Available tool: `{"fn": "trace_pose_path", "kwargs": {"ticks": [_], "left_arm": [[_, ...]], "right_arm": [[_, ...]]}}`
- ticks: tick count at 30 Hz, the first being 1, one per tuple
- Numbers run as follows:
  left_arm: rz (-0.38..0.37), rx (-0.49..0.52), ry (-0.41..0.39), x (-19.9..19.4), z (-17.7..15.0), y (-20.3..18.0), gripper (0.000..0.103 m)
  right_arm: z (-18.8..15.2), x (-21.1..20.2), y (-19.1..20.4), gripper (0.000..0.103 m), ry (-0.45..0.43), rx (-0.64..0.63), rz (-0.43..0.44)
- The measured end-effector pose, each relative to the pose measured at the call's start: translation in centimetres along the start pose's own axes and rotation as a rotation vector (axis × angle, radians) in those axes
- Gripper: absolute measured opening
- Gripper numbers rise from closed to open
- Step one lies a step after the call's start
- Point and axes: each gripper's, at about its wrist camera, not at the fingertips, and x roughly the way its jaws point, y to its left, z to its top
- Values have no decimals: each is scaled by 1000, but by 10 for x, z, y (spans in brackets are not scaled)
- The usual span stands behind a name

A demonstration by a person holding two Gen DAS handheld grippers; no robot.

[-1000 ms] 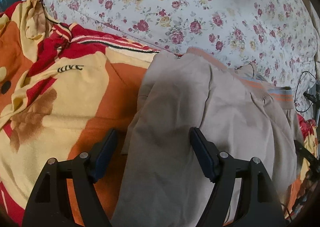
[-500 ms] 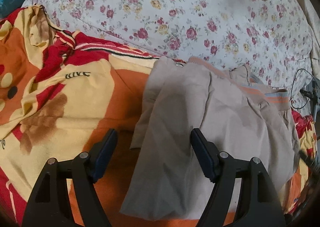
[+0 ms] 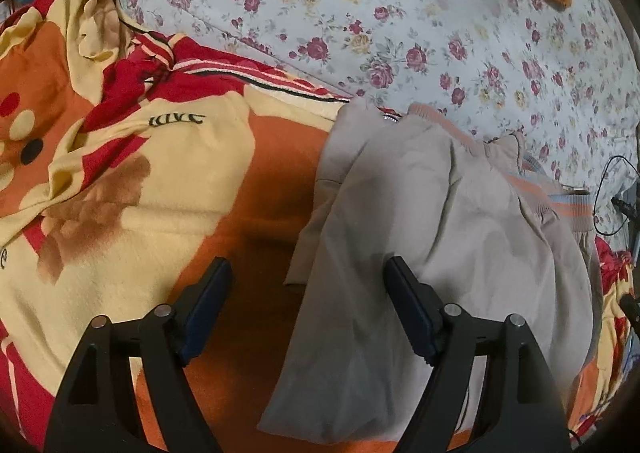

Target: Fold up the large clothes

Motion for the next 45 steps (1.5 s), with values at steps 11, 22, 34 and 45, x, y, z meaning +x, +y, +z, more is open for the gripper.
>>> {"fn": "trace_pose_path", "kwargs": {"ticks": [11, 22, 34, 45], "left_arm": [[-25, 7, 2, 2, 9, -2, 79], [-17, 8, -2, 2, 7, -2, 79], [-3, 23, -8, 3, 6, -3, 79], [-93, -25, -27, -5, 11, 5, 83]], "right_arm": [[36, 166, 85, 10, 167, -126, -25], [54, 121, 111, 38, 132, -154, 109], [47, 204, 175, 38, 198, -186, 70], [39, 132, 125, 50, 150, -78, 194]]}}
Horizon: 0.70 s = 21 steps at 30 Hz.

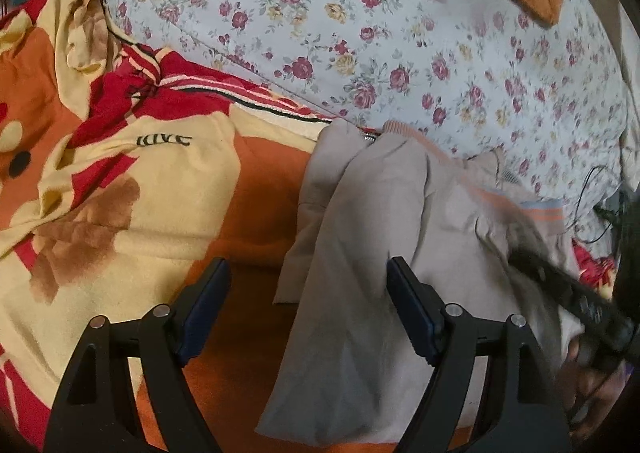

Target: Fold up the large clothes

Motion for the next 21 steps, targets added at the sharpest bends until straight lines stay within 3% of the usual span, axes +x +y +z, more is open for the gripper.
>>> {"fn": "trace_pose_path", "kwargs": {"ticks": [8, 11, 14, 21], "left_arm": [[-74, -76, 60, 22, 6, 7, 84], [-94, -70, 42, 23, 12, 3, 84], [-156, -100, 86, 32, 14, 4, 84], [-216, -116, 123, 38, 17, 5, 84]], "right_arm": [[-23, -30, -26, 51, -12, -15, 6], [-30, -22, -41, 51, 15, 28, 11], [-42, -13, -51, 52, 32, 64, 26], [-48, -10, -49, 66, 3, 36, 70]]}}
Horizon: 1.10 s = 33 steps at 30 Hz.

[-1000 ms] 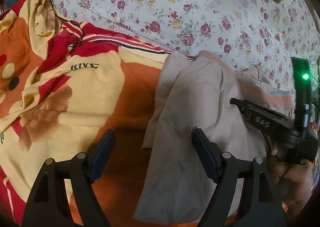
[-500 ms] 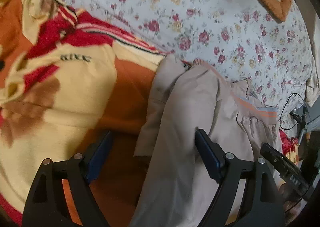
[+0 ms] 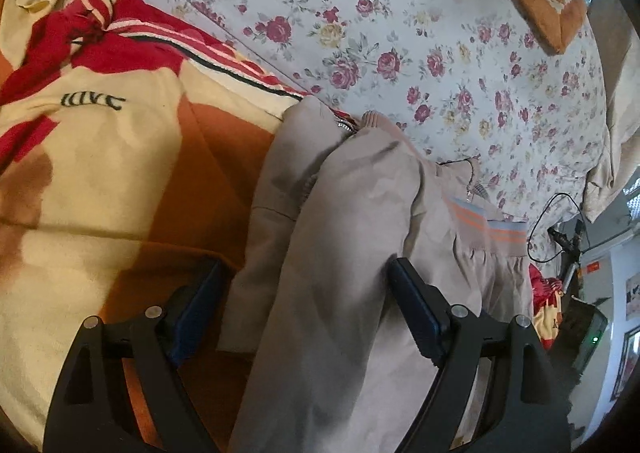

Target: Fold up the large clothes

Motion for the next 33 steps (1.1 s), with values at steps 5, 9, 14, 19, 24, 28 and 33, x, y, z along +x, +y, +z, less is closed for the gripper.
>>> {"fn": "trace_pose_path", "kwargs": {"ticks": [5, 9, 14, 19, 24, 28, 33], "left_arm": [[-19, -19, 7, 2, 4, 1, 84], [-83, 39, 40, 3, 5, -10, 44], [-139, 112, 28, -12, 4, -26, 28], [-81, 175, 7, -11, 2, -37, 28], [-43, 128, 18, -3, 1, -29, 40], [-38, 108, 22, -1, 1, -25, 43], [-29, 114, 18, -1, 0, -27, 45]], "right_arm": [[1, -11, -1, 65, -16, 15, 23], [2, -27, -3, 65, -35, 16, 17], [-3, -32, -7, 65, -31, 27, 29], [-3, -36, -13, 65, -41, 55, 50], [-4, -36, -15, 65, -31, 52, 44], [-3, -37, -14, 66, -29, 55, 42], [2, -48, -15, 66, -69, 60, 18]]}}
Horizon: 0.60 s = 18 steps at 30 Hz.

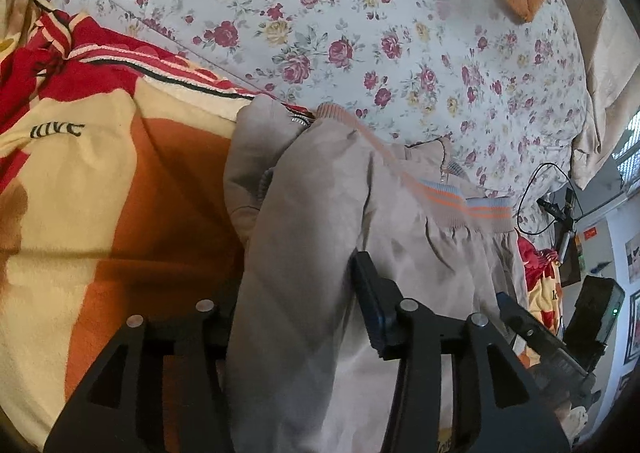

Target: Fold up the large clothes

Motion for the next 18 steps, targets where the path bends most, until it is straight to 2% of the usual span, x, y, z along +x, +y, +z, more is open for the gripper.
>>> {"fn": "trace_pose_path", "kwargs": {"ticks": [2, 4, 5, 8, 12, 18], "left_arm": [[5, 4, -3, 0, -1, -1, 45], [13, 8, -7, 0, -2, -2, 47], [20, 13, -11, 0, -3, -3, 48], [45, 28, -26, -1, -5, -6, 50], [76, 34, -37, 1, -8, -10, 57], [121, 60, -52, 3, -13, -15, 60]], "right_arm": [[1, -3, -1, 63, -13, -11, -13], [2, -5, 1, 39, -22, -56, -56], [2, -5, 2, 36, -26, -71, -72], [1, 1, -3, 36, -22, -89, -86], [-6, 22, -25, 33, 21, -13, -70], [-8, 10, -24, 35, -4, -12, -54]]}}
